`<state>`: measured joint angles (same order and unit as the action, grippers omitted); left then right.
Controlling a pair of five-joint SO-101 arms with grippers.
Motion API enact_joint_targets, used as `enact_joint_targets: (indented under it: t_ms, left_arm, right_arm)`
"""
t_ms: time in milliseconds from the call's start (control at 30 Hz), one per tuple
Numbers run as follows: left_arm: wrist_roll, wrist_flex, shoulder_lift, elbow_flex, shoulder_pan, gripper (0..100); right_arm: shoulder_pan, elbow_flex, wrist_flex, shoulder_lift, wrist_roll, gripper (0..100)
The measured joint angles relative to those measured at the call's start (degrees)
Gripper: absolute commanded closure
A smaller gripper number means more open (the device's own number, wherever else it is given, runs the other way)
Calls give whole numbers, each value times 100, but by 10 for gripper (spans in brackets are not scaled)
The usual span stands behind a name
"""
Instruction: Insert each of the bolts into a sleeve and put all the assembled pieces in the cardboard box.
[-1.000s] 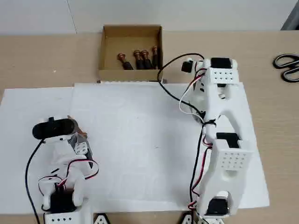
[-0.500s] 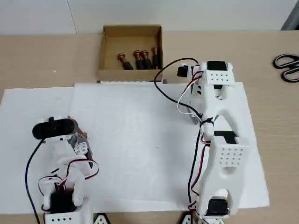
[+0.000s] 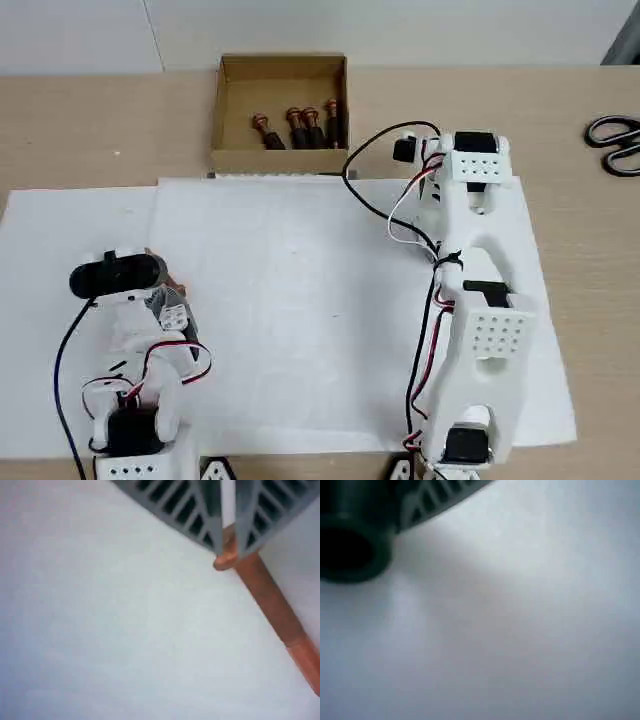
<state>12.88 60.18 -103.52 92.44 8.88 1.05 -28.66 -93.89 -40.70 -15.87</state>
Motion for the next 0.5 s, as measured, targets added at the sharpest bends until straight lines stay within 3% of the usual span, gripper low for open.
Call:
enact_joint_targets:
  t_ms: [500]
  left_arm:
    - [9,0,0,0,0,994]
  right_arm:
    - [88,-255,-440,774,0,995]
